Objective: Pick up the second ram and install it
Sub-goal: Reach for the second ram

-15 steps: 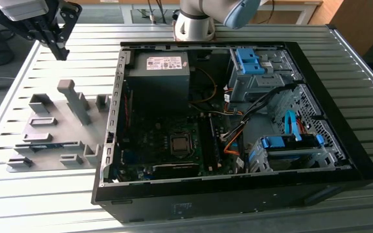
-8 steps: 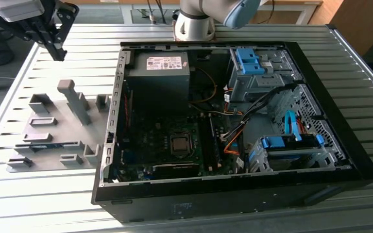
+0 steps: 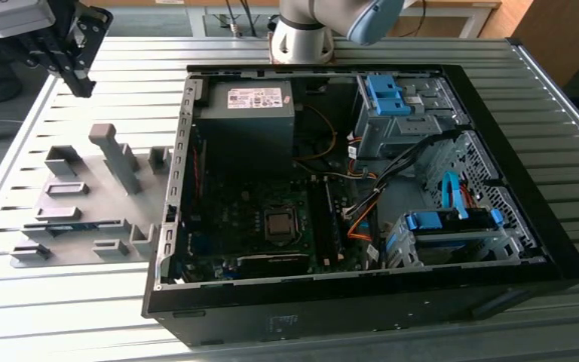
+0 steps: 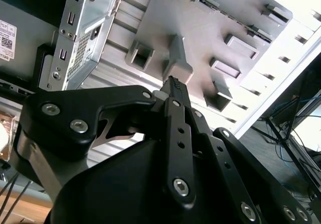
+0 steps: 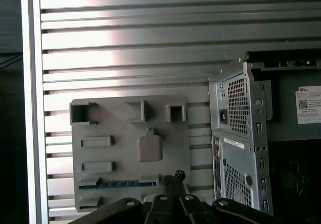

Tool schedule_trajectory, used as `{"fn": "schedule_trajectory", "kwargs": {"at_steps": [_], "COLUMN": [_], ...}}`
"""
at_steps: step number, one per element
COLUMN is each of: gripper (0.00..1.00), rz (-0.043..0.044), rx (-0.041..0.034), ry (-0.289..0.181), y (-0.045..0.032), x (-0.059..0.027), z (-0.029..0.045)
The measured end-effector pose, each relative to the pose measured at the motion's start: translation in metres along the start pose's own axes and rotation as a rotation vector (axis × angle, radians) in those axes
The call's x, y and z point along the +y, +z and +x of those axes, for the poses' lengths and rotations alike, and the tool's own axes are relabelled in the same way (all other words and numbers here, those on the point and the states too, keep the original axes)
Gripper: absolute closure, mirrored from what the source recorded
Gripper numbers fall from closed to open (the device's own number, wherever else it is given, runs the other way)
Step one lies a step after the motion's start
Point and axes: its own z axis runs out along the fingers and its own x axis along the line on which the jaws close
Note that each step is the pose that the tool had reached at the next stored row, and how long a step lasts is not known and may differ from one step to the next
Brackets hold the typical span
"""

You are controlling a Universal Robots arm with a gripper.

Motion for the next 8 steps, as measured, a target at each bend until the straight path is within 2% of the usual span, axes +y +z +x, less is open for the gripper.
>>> {"fn": "schedule_trajectory", "kwargs": {"at_steps": [8], "gripper": [0.90], "rz": [0.0000], "rx": [0.0000], "ry": [0.000], "y": [-0.0008], "x": [-0.0045], "z": [0.0236]}}
